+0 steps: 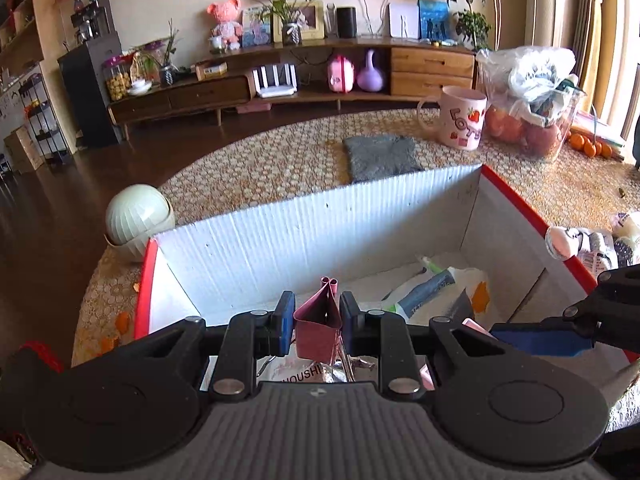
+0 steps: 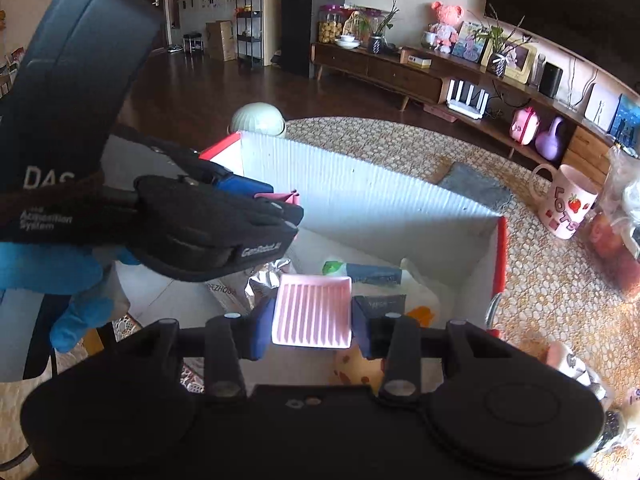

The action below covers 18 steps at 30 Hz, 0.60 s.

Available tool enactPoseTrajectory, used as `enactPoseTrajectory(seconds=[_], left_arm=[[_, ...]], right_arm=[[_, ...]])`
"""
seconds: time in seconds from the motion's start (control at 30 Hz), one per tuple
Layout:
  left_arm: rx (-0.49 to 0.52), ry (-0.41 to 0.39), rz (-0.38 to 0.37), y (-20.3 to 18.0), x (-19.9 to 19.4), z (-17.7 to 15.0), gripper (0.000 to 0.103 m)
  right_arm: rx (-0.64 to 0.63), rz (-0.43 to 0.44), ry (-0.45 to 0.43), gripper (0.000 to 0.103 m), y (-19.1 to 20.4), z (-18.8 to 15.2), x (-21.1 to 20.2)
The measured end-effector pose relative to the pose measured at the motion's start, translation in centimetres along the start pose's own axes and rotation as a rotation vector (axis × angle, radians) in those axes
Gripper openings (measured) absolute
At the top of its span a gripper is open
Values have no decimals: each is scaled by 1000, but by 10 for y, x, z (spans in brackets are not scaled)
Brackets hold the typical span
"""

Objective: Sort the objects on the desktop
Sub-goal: 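Lower the pink tray into the box and open the right gripper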

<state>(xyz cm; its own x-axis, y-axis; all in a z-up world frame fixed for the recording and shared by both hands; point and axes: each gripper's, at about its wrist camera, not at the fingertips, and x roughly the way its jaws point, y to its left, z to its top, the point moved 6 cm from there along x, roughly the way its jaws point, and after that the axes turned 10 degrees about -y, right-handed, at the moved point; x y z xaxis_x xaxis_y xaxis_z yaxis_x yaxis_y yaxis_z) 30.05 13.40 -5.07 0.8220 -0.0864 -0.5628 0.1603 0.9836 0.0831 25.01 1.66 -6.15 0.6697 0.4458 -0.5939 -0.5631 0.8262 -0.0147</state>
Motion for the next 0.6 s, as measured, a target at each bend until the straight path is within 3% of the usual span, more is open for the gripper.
enactPoseTrajectory(seconds=[0.6], left_arm=[[10,58,14,-9,20,2,23]], right_arm=[[36,18,38,43,-6,-12,12]])
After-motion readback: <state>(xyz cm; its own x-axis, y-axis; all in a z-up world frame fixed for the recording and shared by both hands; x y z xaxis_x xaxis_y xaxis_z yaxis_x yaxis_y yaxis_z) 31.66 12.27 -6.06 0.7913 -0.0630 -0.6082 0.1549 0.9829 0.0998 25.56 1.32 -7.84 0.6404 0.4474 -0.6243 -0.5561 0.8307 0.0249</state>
